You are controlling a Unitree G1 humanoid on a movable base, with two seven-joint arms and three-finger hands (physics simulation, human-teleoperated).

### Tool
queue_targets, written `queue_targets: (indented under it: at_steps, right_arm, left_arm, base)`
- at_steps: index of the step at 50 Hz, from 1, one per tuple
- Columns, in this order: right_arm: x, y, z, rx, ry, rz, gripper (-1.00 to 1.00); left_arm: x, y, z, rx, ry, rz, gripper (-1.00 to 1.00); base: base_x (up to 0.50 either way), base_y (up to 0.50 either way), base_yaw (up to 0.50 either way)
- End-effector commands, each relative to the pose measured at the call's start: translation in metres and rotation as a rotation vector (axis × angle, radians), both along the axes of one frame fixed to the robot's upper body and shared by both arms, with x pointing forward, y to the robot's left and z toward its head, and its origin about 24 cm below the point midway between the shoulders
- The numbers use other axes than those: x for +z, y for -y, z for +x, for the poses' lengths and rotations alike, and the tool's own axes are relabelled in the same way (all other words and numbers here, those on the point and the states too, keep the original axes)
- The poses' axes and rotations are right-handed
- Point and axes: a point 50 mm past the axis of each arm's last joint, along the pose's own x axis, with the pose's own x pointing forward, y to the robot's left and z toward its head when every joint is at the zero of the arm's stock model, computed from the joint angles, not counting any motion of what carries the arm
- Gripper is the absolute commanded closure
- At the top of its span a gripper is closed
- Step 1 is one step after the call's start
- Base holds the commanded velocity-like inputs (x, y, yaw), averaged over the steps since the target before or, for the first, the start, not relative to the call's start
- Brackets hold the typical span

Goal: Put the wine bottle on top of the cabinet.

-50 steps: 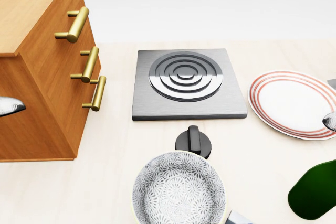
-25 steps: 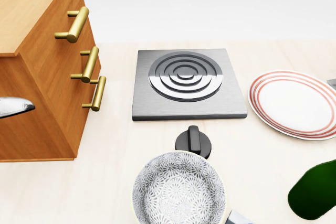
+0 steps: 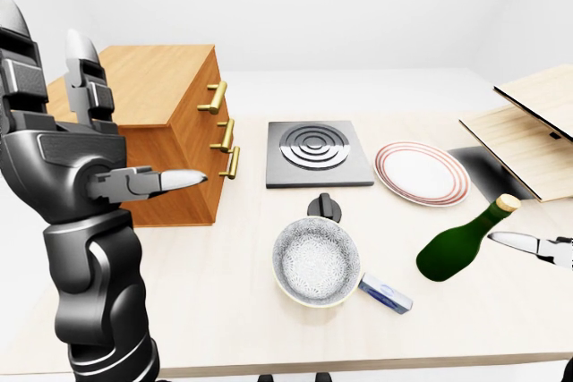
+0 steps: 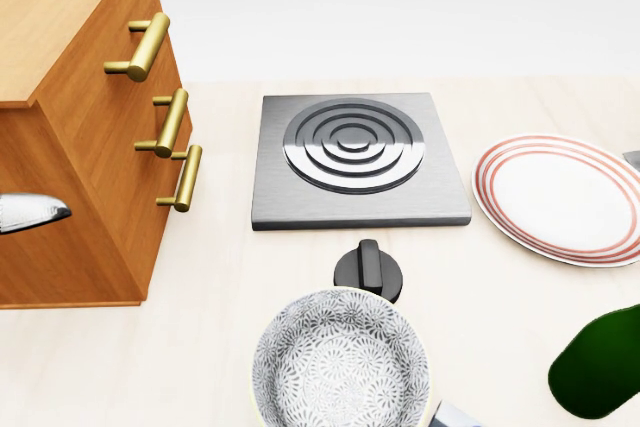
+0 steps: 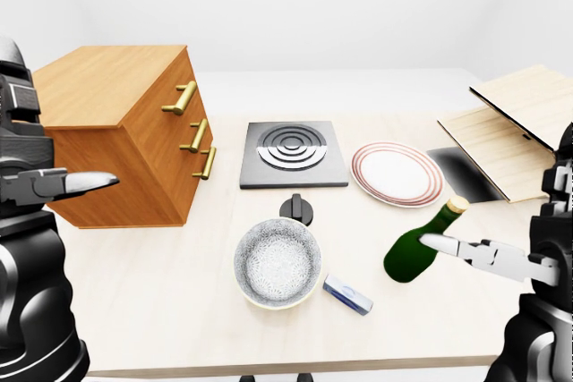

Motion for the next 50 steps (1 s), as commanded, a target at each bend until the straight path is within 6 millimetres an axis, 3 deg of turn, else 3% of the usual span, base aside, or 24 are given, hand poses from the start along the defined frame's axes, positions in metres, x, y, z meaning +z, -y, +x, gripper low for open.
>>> queue_targets:
  at_steps: [1, 44, 50]
  right_arm:
    - [-0.017, 0.01, 0.001, -0.037, -0.068, 0.056, -1.0]
    - [-0.08, 0.008, 0.009, -0.005, -0.306, 0.235, -1.0]
    - [-0.082, 0.007, 0.008, -0.005, -0.311, 0.245, -1.0]
  left_arm:
    - [-0.003, 0.002, 0.002, -0.005, -0.016, 0.0, -1.0]
    - [-0.008, 0.001, 0.005, -0.003, -0.042, -0.001, -1.0]
    - [-0.007, 0.0, 0.004, -0.004, -0.033, -0.002, -1.0]
  base:
    - [0.0, 0.0, 0.0]
    - [0.0, 0.0, 0.0]
    - [0.0, 0.0, 0.0]
